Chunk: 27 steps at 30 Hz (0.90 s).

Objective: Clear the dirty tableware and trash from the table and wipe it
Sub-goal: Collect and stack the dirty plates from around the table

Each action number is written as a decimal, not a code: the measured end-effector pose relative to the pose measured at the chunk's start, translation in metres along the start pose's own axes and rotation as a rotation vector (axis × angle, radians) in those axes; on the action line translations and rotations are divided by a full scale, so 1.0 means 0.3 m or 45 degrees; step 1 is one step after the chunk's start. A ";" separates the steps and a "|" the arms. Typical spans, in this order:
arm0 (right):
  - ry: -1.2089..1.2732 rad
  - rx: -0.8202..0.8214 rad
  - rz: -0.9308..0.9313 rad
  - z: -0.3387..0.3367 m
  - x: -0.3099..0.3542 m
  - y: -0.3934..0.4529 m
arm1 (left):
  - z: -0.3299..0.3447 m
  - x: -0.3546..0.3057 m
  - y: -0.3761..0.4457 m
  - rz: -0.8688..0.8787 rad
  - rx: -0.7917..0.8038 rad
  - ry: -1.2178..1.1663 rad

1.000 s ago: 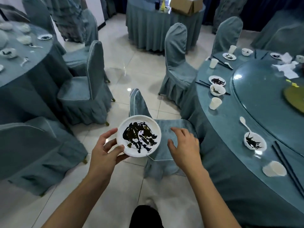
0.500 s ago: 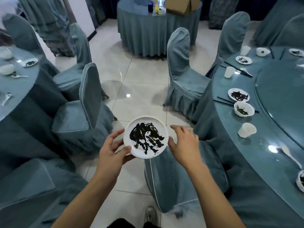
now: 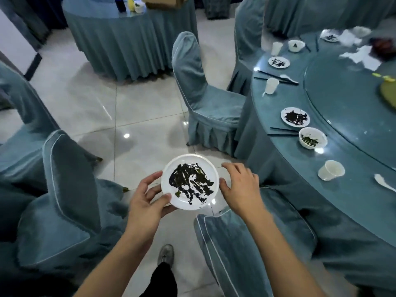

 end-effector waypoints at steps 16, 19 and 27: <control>-0.022 -0.314 0.561 -0.026 -0.010 0.319 | 0.176 -0.220 0.707 -0.033 0.567 0.192; 0.006 -0.363 0.653 -0.042 -0.098 0.418 | 0.290 -0.271 0.830 -0.007 0.633 0.236; 0.051 -0.381 0.812 -0.111 -0.302 0.739 | 0.611 -0.476 1.167 0.043 0.742 0.275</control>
Point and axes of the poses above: each hand's wrist, its own y-axis towards the middle knuckle, its own z-axis out of the palm, x = y × z, the point moved 9 cm from there along y, towards the middle knuckle, and after that the axes turned 9 degrees about y, right-handed, at the moved point
